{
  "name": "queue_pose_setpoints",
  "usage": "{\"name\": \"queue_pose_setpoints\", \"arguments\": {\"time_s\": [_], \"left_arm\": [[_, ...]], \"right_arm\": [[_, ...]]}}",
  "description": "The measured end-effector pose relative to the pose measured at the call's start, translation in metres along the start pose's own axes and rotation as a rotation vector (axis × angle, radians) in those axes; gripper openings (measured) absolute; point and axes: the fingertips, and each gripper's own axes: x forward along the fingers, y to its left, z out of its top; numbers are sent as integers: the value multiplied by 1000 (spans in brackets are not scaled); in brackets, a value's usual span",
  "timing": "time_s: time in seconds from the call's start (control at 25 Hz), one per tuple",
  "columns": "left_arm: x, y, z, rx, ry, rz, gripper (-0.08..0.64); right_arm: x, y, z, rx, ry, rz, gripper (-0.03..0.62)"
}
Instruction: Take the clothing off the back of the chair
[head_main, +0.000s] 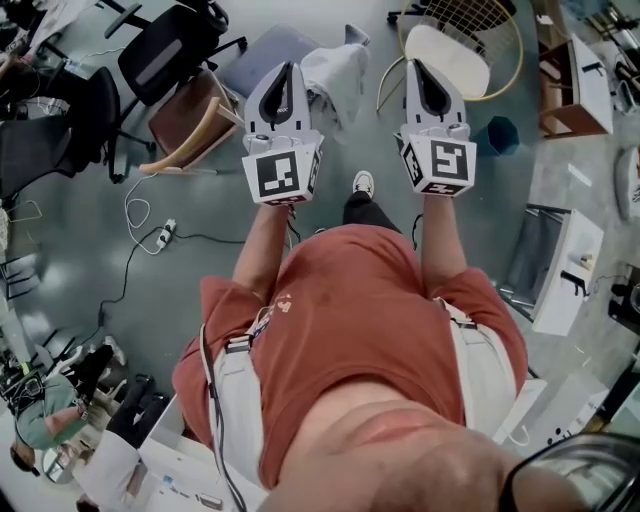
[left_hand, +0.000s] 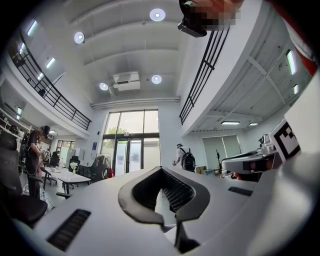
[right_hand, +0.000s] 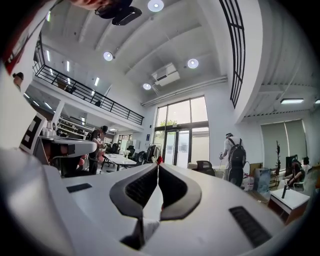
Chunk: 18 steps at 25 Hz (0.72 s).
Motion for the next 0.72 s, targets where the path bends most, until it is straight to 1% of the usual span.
{"name": "queue_pose_setpoints", "arguments": {"time_s": [0.24, 0.36, 0.52, 0.72], "left_arm": [[71, -20, -3, 5, 2, 36, 14], [100, -26, -6, 14, 0, 55, 14], [122, -26, -10, 31, 3, 80, 14], [131, -6, -20, 41, 24, 129, 14]], "right_arm": [[50, -61, -6, 19, -6, 26, 23], [76, -82, -13, 35, -6, 51, 23], [105, -95, -21, 63, -4, 94, 23], [135, -86, -31, 85, 6, 137, 23]]}}
